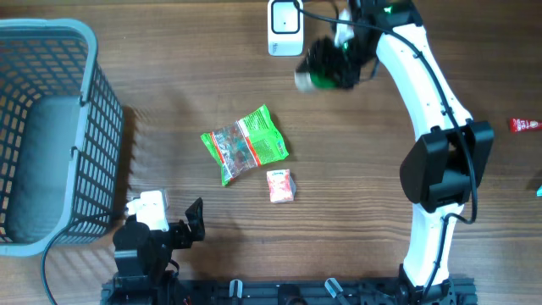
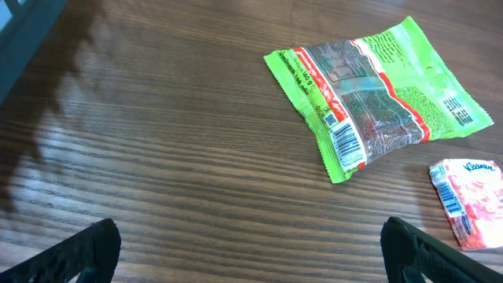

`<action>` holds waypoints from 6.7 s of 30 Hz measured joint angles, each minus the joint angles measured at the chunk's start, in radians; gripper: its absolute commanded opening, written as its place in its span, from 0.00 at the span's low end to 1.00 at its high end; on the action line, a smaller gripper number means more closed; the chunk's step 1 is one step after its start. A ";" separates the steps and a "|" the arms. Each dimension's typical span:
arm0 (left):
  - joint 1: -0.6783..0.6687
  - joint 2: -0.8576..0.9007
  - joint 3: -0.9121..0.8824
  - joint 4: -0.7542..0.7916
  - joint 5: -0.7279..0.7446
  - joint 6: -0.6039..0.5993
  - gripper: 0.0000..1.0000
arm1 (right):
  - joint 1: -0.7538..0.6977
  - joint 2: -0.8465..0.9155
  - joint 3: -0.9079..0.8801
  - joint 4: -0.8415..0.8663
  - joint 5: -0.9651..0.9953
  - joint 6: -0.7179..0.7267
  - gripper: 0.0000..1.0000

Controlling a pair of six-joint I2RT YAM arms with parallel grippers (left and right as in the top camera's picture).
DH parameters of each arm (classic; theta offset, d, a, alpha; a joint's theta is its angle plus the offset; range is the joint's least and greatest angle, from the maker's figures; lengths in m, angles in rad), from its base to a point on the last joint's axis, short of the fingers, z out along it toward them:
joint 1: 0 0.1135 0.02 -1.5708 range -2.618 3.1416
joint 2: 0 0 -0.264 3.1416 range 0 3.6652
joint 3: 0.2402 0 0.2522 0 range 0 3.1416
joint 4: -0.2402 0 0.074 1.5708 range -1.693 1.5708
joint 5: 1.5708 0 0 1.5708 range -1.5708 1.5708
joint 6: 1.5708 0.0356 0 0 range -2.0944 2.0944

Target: Scan the item barcode

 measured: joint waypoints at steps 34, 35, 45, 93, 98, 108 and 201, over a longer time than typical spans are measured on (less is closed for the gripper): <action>0.000 0.000 0.000 -0.001 0.000 0.000 1.00 | 0.170 0.249 -0.041 0.961 0.811 -0.368 0.52; 0.000 0.001 0.000 0.001 0.000 0.000 1.00 | 0.158 0.213 -0.044 0.863 0.810 -0.369 0.52; 0.000 0.000 0.000 0.000 0.000 0.000 1.00 | -0.420 -0.016 -0.040 -0.109 0.586 -0.206 0.55; 0.000 0.000 0.000 0.000 0.000 0.000 1.00 | 0.340 0.183 0.043 -0.047 0.308 -0.543 1.00; 0.000 0.000 0.000 0.000 0.000 0.000 1.00 | 0.335 0.267 0.043 -0.024 0.163 -0.601 1.00; 0.000 0.000 0.000 0.000 0.000 0.000 1.00 | 0.340 0.375 0.086 -0.211 0.043 -0.587 0.04; 0.000 0.000 0.000 0.000 0.000 0.000 1.00 | 0.294 0.149 -0.278 0.135 0.146 -0.942 0.04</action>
